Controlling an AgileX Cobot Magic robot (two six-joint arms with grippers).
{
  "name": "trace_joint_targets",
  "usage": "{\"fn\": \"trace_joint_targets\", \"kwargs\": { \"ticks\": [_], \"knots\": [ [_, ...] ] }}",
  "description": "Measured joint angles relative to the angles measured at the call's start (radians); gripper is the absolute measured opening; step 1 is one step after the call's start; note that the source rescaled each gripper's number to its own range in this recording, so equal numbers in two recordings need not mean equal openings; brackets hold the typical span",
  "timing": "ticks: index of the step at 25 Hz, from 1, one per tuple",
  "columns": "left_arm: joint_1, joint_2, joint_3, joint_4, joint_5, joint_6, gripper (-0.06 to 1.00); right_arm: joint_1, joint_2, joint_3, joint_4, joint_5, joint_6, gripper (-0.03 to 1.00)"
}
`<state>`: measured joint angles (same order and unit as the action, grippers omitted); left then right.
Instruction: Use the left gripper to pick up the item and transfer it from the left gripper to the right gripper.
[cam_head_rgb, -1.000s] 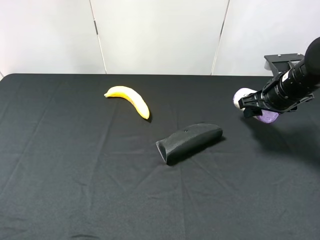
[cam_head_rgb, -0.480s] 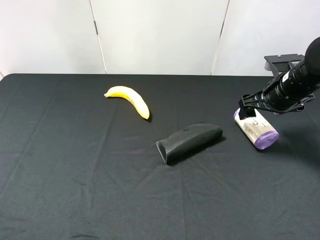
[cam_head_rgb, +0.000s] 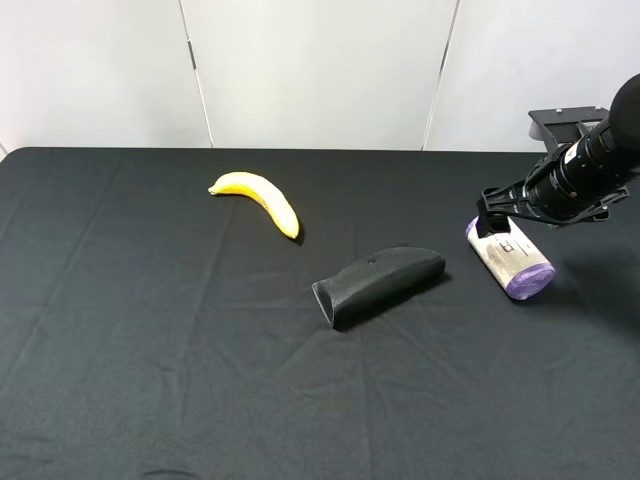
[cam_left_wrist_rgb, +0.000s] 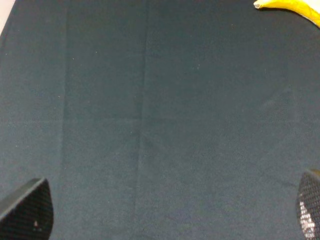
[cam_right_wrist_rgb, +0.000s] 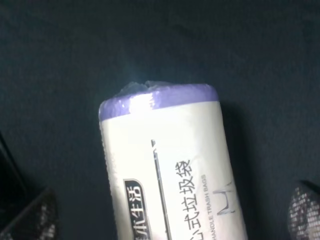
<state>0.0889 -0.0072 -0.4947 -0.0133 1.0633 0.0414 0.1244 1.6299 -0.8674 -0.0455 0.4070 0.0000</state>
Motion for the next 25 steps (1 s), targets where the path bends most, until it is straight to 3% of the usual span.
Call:
{"fn": "trace_joint_targets", "kwargs": {
  "ticks": [11, 17, 25],
  "knots": [
    [0.0, 0.0, 0.0, 0.0, 0.0, 0.0, 0.9, 0.0, -0.154, 0.0, 0.0, 0.046, 0.0, 1.0],
    [0.0, 0.0, 0.0, 0.0, 0.0, 0.0, 0.9, 0.0, -0.357, -0.001, 0.0, 0.181, 0.0, 1.0],
    [0.0, 0.0, 0.0, 0.0, 0.0, 0.0, 0.9, 0.0, -0.63, -0.001, 0.0, 0.434, 0.0, 1.0]
  ]
}}
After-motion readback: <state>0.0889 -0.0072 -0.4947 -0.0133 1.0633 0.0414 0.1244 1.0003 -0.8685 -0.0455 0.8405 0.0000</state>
